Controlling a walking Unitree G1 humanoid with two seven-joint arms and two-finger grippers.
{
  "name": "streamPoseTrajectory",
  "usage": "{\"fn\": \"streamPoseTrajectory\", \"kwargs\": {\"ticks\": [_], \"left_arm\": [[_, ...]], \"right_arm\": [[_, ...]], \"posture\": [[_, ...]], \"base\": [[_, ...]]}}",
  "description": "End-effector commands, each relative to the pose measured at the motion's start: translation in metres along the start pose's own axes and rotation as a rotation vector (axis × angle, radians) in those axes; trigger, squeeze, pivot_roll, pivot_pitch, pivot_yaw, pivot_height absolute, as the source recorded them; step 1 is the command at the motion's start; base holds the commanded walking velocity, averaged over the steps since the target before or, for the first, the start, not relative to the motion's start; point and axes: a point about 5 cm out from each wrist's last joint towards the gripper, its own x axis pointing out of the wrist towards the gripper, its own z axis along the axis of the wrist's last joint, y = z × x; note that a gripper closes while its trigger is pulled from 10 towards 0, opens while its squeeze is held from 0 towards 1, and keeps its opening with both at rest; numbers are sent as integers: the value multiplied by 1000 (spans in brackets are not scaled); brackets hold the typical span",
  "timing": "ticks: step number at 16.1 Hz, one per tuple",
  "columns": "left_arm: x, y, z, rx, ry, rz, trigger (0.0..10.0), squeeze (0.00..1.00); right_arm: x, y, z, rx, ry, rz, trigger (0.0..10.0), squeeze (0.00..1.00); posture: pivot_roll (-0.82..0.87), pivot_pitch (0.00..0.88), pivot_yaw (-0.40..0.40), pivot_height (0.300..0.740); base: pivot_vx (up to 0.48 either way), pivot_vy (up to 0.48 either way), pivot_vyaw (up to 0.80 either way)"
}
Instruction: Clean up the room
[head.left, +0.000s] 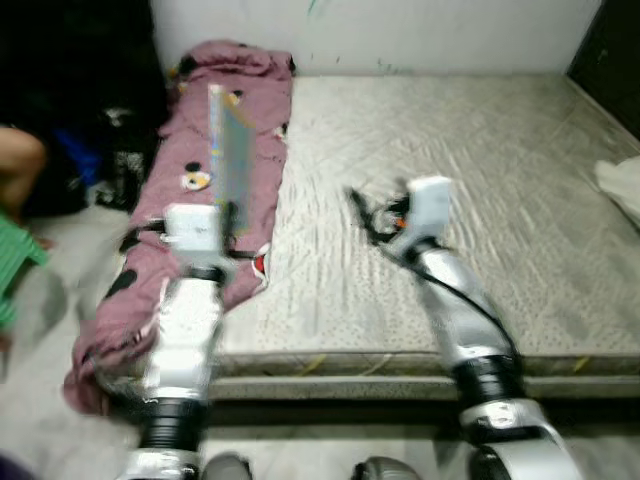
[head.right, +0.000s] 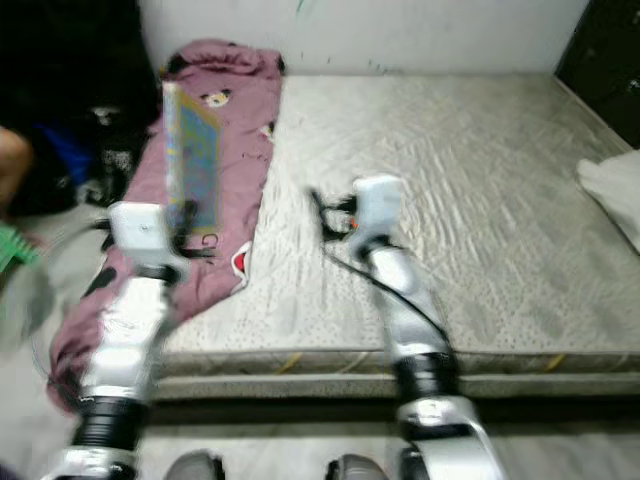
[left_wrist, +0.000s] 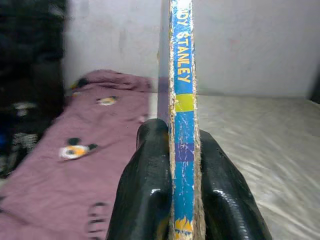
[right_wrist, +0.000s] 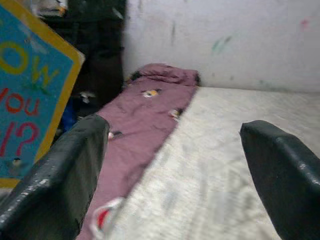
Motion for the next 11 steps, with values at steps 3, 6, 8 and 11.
{"fn": "streamPoseTrajectory", "kwargs": {"ticks": [3, 6, 8, 11], "left_arm": [[5, 13, 12, 53, -53, 27, 10000, 0], [3, 15, 13, 115, -82, -12, 10000, 0], [3, 15, 16, 116, -121, -14, 10000, 0], [1, 14, 11, 36, -70, -56, 10000, 0]], "right_arm": [[5, 8, 5, 8, -19, 17, 10000, 0], [5, 8, 4, 8, -18, 19, 10000, 0], [5, 8, 4, 7, -16, 20, 10000, 0], [4, 7, 3, 6, -13, 22, 10000, 0]], "posture": [[-92, 0, -5, 740], [-92, 0, -5, 740], [-91, 0, -7, 740], [-90, 0, -7, 740]], "base": [[0, 0, 0], [0, 0, 0], [0, 0, 0], [0, 0, 0]]}}
